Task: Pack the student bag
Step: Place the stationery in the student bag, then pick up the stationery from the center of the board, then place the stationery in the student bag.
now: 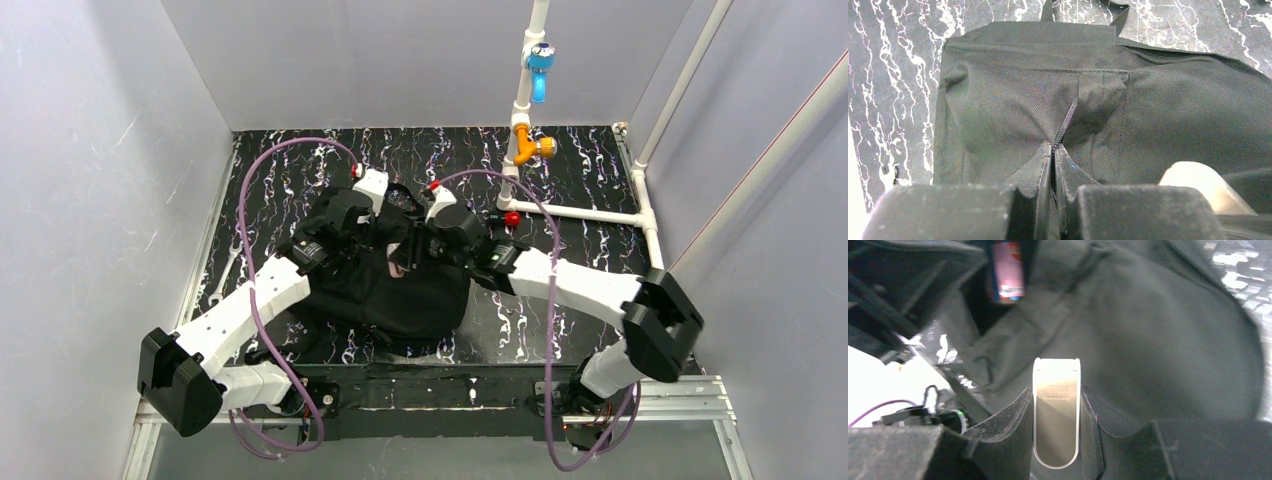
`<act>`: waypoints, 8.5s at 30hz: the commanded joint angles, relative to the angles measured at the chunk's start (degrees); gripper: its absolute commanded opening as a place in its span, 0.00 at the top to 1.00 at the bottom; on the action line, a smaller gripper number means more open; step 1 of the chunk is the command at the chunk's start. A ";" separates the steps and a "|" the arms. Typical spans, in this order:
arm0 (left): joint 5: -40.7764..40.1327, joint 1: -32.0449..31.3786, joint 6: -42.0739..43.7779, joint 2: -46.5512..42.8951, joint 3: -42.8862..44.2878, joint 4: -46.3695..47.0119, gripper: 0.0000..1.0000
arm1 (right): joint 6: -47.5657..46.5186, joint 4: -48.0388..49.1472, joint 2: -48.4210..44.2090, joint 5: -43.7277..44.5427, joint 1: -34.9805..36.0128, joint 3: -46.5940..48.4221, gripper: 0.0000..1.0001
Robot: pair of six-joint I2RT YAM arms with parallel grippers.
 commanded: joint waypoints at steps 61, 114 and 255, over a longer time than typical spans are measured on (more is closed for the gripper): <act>-3.41 -0.56 0.03 -5.76 -0.87 4.88 1.00 | -11.36 -11.52 2.33 4.57 -11.89 0.98 0.54; -2.48 -0.54 -0.70 -5.53 -0.70 4.53 1.00 | -5.92 -11.54 -2.52 19.43 -24.57 -16.99 0.64; -3.18 -0.54 -0.79 -7.81 -1.51 5.47 1.00 | 15.23 30.83 36.01 -26.32 -2.51 24.34 0.66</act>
